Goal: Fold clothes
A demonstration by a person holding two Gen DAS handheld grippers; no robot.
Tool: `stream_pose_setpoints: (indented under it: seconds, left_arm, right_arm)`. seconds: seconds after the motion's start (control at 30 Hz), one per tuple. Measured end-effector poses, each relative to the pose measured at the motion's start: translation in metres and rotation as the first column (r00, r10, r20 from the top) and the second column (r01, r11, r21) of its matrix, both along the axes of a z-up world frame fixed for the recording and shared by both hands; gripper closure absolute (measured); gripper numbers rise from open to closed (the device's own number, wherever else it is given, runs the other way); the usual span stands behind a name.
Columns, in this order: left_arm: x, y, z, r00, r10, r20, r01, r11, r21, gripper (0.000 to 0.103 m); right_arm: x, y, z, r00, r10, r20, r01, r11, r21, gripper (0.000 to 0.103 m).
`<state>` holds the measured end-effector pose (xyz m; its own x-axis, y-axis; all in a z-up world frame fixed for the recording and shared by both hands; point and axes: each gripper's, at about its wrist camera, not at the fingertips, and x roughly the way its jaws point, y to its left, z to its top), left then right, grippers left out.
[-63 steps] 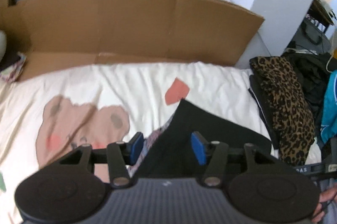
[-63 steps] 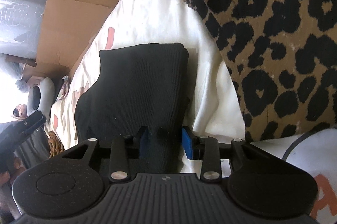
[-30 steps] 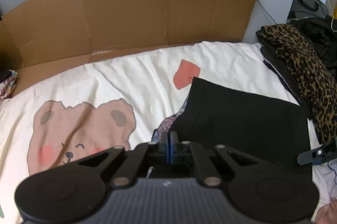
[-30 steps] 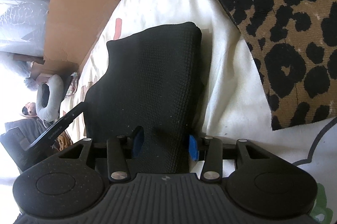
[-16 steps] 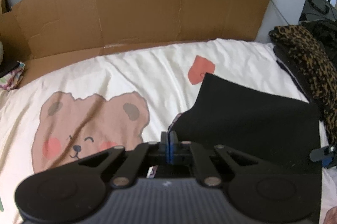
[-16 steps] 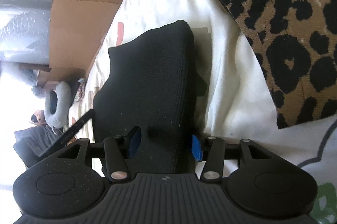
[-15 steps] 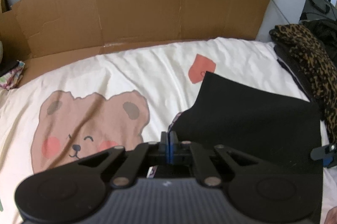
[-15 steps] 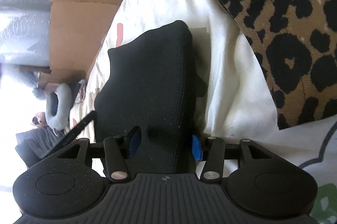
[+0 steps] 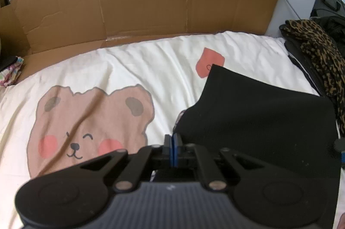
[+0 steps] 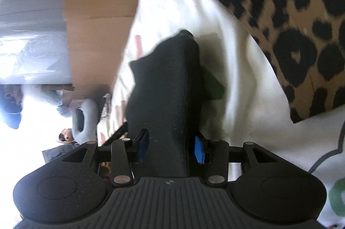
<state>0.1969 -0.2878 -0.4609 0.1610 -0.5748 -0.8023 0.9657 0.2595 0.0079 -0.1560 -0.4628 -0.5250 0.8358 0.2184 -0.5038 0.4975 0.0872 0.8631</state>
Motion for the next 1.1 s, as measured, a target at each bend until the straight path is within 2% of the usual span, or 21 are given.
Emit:
stream_pose_setpoints:
  seconds: [0.13, 0.17, 0.2, 0.27, 0.3, 0.33, 0.4, 0.43, 0.5, 0.67, 0.7, 0.8, 0.97, 1.1]
  left_arm:
    - [0.001, 0.001, 0.002, 1.000, -0.015, -0.003, 0.015, 1.000, -0.007, 0.101]
    - [0.002, 0.002, 0.003, 1.000, -0.020, -0.006, 0.020, 1.000, -0.012, 0.101]
    - [0.004, 0.003, 0.006, 1.000, -0.020, -0.013, 0.020, 1.000, -0.020, 0.099]
    - [0.009, 0.007, 0.012, 0.999, -0.018, -0.037, 0.017, 0.999, -0.040, 0.090]
    - [0.012, 0.008, 0.015, 0.999, -0.017, -0.050, 0.015, 0.999, -0.050, 0.080]
    - [0.014, 0.009, 0.017, 0.998, -0.019, -0.060, 0.016, 0.998, -0.057, 0.066]
    - [0.016, 0.010, 0.018, 0.996, -0.031, -0.081, 0.026, 0.997, -0.066, 0.047]
    - [0.018, 0.010, 0.019, 0.995, -0.037, -0.091, 0.030, 0.997, -0.071, 0.043]
    - [0.021, 0.010, 0.018, 0.992, -0.044, -0.120, 0.035, 0.997, -0.073, 0.043]
    - [0.032, 0.012, 0.000, 0.965, -0.011, -0.261, 0.002, 0.999, -0.038, 0.050]
    - [0.034, 0.013, -0.003, 0.955, -0.002, -0.295, -0.009, 0.999, -0.036, 0.055]
    - [0.041, 0.016, -0.009, 0.918, 0.044, -0.393, -0.057, 0.998, -0.021, 0.058]
    - [0.040, 0.017, -0.012, 0.901, 0.058, -0.430, -0.069, 0.998, -0.009, 0.064]
    - [0.036, 0.017, -0.012, 0.861, 0.074, -0.504, -0.073, 0.997, 0.022, 0.067]
  right_arm:
    - [0.018, 0.006, -0.007, 0.999, 0.047, -0.018, -0.047, 0.999, 0.008, 0.059]
    - [0.021, 0.006, -0.008, 0.998, 0.058, -0.022, -0.058, 0.998, 0.007, 0.063]
    - [0.024, 0.006, -0.007, 0.997, 0.067, -0.024, -0.067, 0.998, 0.005, 0.079]
    - [0.029, 0.005, -0.007, 0.995, 0.092, -0.046, -0.093, 0.996, -0.016, 0.093]
    - [0.030, 0.005, -0.008, 0.994, 0.097, -0.051, -0.098, 0.995, -0.021, 0.093]
    - [0.030, 0.006, -0.008, 0.994, 0.099, -0.051, -0.100, 0.995, -0.021, 0.093]
    - [0.031, 0.006, -0.007, 0.994, 0.101, -0.051, -0.103, 0.994, -0.024, 0.094]
    - [0.033, 0.007, -0.006, 0.993, 0.105, -0.051, -0.107, 0.994, -0.031, 0.094]
    - [0.035, 0.007, -0.004, 0.991, 0.117, -0.058, -0.120, 0.992, -0.050, 0.095]
    - [0.037, 0.004, 0.007, 0.986, 0.148, -0.073, -0.155, 0.983, -0.097, 0.095]
    - [0.038, 0.004, 0.009, 0.986, 0.152, -0.075, -0.159, 0.982, -0.103, 0.095]
    - [0.040, 0.001, 0.013, 0.984, 0.160, -0.080, -0.168, 0.979, -0.111, 0.096]
    - [0.040, -0.008, 0.023, 0.980, 0.180, -0.083, -0.190, 0.972, -0.138, 0.096]
    - [0.034, -0.021, 0.031, 0.978, 0.180, -0.101, -0.195, 0.966, -0.168, 0.096]
